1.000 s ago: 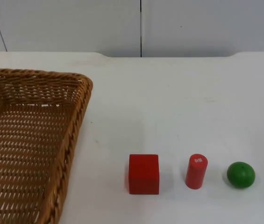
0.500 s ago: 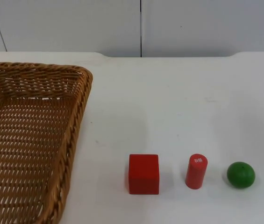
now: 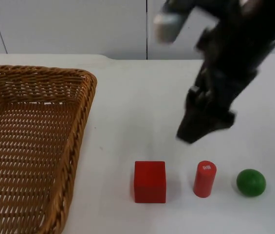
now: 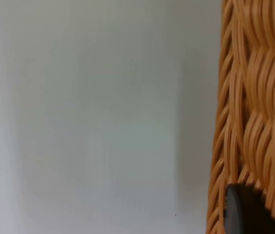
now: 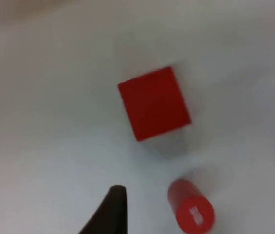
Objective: Pick up the basket with the left hand and place the object to the left of the red cylinder into the basket with the right hand.
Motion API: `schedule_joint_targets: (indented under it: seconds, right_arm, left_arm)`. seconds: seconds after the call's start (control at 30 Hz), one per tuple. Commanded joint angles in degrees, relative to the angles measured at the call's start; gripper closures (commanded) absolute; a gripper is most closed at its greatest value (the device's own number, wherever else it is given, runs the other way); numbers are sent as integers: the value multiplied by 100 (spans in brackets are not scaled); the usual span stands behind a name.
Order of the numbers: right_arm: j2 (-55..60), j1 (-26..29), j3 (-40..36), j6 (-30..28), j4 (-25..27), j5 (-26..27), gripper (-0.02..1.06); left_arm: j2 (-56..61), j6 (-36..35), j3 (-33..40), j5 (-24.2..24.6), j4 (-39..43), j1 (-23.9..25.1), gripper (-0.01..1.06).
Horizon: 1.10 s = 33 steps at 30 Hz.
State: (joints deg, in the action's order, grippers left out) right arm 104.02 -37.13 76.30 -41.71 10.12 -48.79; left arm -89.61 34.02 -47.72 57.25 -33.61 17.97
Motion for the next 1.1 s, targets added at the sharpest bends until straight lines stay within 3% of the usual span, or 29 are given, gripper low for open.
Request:
schedule_joint_targets:
  seconds: [0.0, 0.27, 0.4, 0.47, 0.5, 0.53, 0.63, 0.67, 0.7, 0.73, 0.77, 1.07]
  right_arm:
    - [328, -185, 142, -296, -104, 161, 11]
    - [1518, -594, 204, -612, -105, 1228, 11]
    - [1813, -594, 204, -545, -105, 1340, 13]
    - [1927, -594, 204, -544, -105, 1354, 23]
    - [1927, -594, 204, -544, -105, 1354, 23]
    - [1968, -594, 204, -544, -105, 1354, 31]
    - [1938, -594, 193, -531, -105, 1308, 65]
    - [1938, -594, 193, -531, -105, 1308, 65]
    - [1862, -594, 193, -531, -105, 1215, 85]
    - [1757, -594, 193, -516, -105, 1134, 99]
    - [1613, -594, 193, -437, -105, 1076, 104]
    - [-117, -536, 193, -236, -170, 362, 105]
  left_arm:
    - [58, 19, 6, 94, -198, 10, 105]
    - [58, 19, 6, 94, -198, 10, 105]
    - [58, 19, 6, 83, -198, 10, 105]
    - [58, 19, 6, 73, -198, 10, 105]
    - [58, 19, 6, 73, -198, 10, 105]
    - [58, 19, 6, 59, -198, 10, 105]
    - [58, 19, 6, 51, -198, 10, 105]
    - [58, 19, 6, 51, -198, 10, 105]
    - [58, 19, 6, 66, -198, 10, 105]
    - [58, 19, 6, 66, -211, 10, 105]
    - [58, 19, 6, 66, -211, 10, 105]
    - [58, 19, 6, 88, -223, 10, 105]
